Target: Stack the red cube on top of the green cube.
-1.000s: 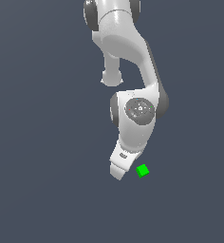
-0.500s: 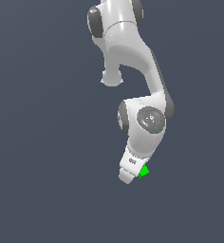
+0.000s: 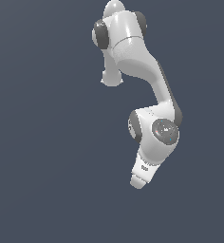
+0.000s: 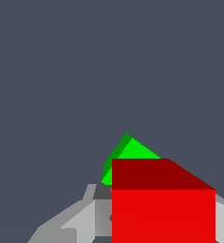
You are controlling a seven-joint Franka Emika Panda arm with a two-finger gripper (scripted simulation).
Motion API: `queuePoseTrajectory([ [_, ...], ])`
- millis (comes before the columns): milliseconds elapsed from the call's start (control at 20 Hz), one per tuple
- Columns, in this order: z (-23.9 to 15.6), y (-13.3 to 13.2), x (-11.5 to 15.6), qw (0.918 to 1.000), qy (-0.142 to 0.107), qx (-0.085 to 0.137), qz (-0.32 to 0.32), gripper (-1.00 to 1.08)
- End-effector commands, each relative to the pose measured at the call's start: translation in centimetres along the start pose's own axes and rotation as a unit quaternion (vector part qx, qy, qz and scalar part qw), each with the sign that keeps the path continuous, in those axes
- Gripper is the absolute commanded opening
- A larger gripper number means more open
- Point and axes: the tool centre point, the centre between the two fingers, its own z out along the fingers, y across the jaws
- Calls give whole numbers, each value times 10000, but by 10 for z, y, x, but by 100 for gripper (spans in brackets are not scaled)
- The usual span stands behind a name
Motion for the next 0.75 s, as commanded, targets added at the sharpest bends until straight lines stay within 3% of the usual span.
queuePoseTrajectory([
  [0,2,0,4,10000,5,-9,6,-100],
  [200,3,0,6,10000,6,-7,6,-100],
  [250,3,0,6,10000,6,-7,6,100],
  [700,3,0,6,10000,6,-7,6,100],
])
